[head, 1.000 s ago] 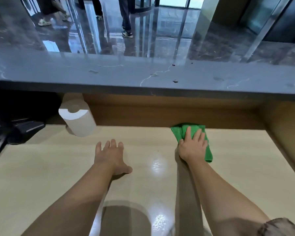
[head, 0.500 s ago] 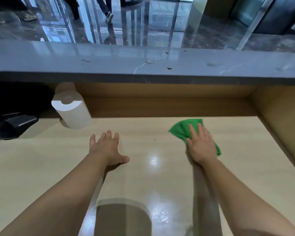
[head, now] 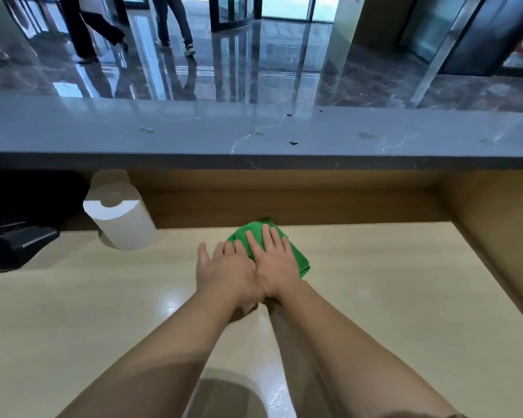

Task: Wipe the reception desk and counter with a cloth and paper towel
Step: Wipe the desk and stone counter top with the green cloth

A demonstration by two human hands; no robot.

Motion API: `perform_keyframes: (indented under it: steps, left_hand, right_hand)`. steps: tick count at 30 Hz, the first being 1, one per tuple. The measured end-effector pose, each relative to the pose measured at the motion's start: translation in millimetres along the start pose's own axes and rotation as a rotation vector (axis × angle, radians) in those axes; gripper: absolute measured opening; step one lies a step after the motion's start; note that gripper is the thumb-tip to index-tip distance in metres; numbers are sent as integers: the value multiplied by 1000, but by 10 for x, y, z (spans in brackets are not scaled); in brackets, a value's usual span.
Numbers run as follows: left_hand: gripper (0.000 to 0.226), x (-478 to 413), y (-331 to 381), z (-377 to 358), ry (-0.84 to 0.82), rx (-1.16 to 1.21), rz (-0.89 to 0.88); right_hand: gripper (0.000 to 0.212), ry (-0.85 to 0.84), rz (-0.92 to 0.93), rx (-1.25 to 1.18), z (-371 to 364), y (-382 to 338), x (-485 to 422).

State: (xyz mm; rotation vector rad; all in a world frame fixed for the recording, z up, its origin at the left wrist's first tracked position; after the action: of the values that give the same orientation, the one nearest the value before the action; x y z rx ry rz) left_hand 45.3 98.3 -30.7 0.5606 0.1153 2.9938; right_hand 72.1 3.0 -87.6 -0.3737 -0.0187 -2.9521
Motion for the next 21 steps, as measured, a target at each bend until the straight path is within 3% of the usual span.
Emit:
perform_keyframes:
  steps: [4, 8, 12, 16, 21]
  left_hand:
    - [113, -156, 270, 24, -2, 25, 39]
    - [95, -300, 563, -70, -10, 109, 4]
    - [87, -388, 950, -138, 0, 108, -48]
    - [59, -459, 1358, -74, 64, 26, -70]
    - [62, -497, 1870, -71, 45, -17, -80]
  right_hand:
    - [72, -60, 142, 59, 50, 136, -302]
    - [59, -36, 170, 18, 202, 570, -441]
    - [57, 20, 0, -18, 208, 1372, -478]
    - [59, 23, -153, 5, 158, 2354, -411]
    - [62, -43, -432, -16, 137, 3613, -174]
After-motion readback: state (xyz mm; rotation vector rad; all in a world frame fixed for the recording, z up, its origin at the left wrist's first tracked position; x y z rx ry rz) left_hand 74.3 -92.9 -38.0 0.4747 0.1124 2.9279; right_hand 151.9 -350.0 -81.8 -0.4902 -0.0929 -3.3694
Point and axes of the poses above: each hand's wrist, its own x-axis away from the middle knuckle, its own z-axis out of the back of the hand, y = z × x, the point moved 3 cm from there along -x, towards the middle knuckle, and after that the axes turned 5 degrees about x, right-handed, at the moved point
